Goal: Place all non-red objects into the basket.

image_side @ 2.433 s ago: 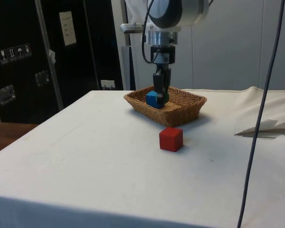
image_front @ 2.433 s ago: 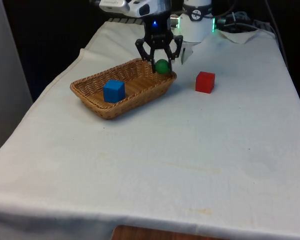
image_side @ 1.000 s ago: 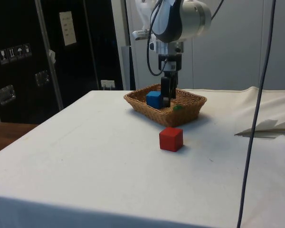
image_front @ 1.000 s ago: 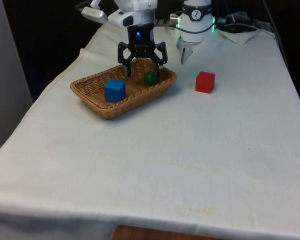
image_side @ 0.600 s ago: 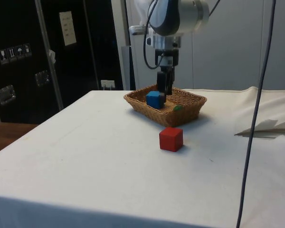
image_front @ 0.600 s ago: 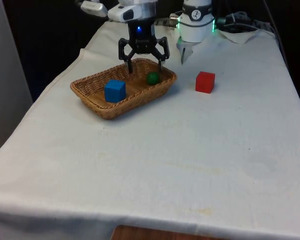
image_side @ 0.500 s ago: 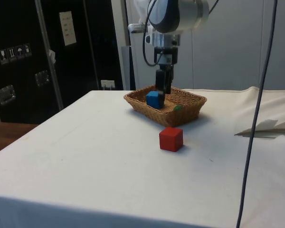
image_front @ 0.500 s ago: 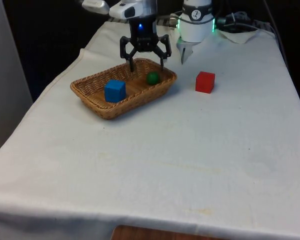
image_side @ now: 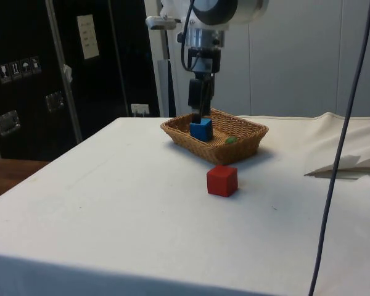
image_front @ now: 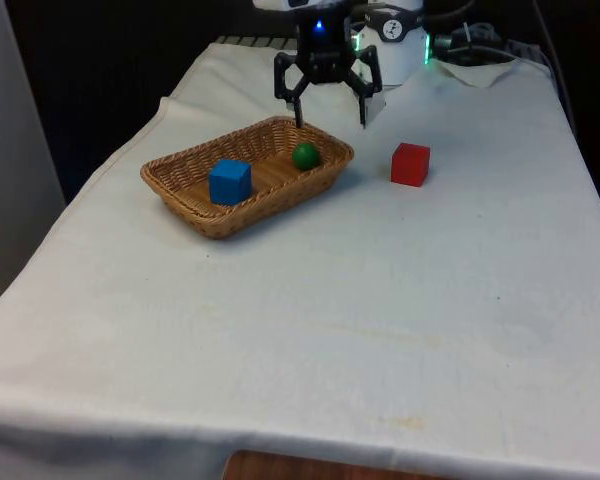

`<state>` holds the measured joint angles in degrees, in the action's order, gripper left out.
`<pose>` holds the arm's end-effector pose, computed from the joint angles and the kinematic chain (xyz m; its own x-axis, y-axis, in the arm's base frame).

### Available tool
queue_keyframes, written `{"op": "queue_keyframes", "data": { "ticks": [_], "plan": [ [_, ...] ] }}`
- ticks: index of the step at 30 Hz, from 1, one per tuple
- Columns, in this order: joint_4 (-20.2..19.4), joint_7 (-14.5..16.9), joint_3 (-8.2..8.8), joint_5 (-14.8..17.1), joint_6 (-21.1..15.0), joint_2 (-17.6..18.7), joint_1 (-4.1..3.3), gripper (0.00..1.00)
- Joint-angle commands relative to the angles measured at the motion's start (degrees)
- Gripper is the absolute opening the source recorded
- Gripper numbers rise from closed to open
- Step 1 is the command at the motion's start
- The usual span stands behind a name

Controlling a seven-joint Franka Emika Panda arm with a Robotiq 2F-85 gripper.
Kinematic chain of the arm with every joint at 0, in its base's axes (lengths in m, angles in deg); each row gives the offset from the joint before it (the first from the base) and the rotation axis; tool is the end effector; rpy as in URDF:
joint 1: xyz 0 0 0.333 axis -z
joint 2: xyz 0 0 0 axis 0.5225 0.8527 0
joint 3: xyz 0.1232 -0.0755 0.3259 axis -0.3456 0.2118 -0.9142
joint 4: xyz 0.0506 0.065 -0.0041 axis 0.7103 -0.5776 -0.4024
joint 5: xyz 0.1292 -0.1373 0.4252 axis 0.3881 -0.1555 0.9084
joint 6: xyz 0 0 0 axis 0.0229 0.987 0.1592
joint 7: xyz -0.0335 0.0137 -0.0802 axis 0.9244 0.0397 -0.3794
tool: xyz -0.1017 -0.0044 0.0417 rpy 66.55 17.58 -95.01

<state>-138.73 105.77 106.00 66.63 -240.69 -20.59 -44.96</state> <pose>0.5153 -0.0941 0.2504 0.9912 0.0449 0.1247 0.0547 -0.9956 -0.0761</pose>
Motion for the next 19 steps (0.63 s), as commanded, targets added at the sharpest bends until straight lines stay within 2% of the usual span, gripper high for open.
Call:
{"op": "queue_keyframes", "data": {
  "ticks": [1,3,4,5,11,12,13,19],
  "plan": [
    [-0.2,-1.9,0.06,-1.8,0.0,-0.2,-0.23,1.00],
    [-0.2,-2.9,-0.46,-2.3,0.4,-0.9,-0.29,1.00],
    [-0.1,-1.1,-0.46,-0.7,0.4,-0.7,-0.06,1.00],
    [-0.2,-3.3,-0.69,-2.6,0.6,-1.1,-0.23,1.00],
    [-0.3,-5.8,-2.52,-3.1,1.7,-3.2,-0.40,1.00],
    [-0.1,-4.2,-2.46,-1.6,1.7,-2.9,-0.29,1.00],
    [-0.3,-6.0,-2.75,-3.0,1.8,-3.4,-0.34,1.00],
    [-0.3,-4.9,-3.15,-1.6,2.3,-4.1,-0.34,1.00]
  ]
}}
